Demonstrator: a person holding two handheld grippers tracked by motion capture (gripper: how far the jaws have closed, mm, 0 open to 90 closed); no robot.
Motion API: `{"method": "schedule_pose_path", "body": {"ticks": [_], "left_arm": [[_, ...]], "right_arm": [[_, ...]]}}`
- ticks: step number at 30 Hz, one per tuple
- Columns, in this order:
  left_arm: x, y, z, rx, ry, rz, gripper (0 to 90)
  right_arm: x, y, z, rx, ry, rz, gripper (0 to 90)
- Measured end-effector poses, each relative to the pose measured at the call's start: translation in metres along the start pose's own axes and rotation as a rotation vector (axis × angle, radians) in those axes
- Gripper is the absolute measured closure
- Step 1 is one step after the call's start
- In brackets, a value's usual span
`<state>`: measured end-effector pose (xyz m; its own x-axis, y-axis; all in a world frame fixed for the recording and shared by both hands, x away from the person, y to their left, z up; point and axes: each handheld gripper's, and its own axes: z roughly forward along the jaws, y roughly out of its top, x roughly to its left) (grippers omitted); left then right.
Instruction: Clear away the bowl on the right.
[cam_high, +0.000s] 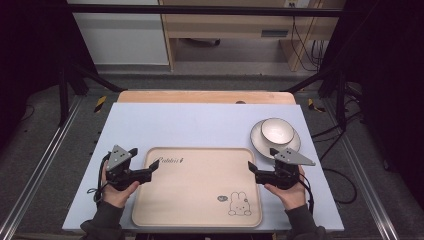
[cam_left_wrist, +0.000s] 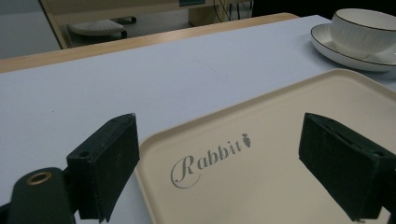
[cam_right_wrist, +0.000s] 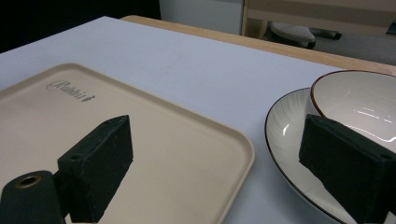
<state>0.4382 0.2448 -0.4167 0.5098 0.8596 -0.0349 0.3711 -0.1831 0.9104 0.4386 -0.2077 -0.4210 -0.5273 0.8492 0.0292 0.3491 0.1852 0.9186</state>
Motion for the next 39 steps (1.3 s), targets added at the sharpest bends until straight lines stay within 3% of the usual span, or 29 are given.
{"method": "schedule_pose_path", "body": {"ticks": [22,26,39], "left_arm": [[0.002,-0.003,0.002,0.008,0.005,-0.016,13.4],[0.0,-0.003,0.004,0.014,0.008,-0.002,13.5],[0.003,-0.004,0.003,0.011,0.007,-0.016,13.7]], "right_arm": [[-0.005,0.002,-0.005,-0.01,-0.004,0.011,11.6],[-0.009,0.001,-0.008,-0.012,-0.014,0.02,13.4],[-0.016,0.005,-0.014,-0.014,-0.048,0.054,16.2]]}}
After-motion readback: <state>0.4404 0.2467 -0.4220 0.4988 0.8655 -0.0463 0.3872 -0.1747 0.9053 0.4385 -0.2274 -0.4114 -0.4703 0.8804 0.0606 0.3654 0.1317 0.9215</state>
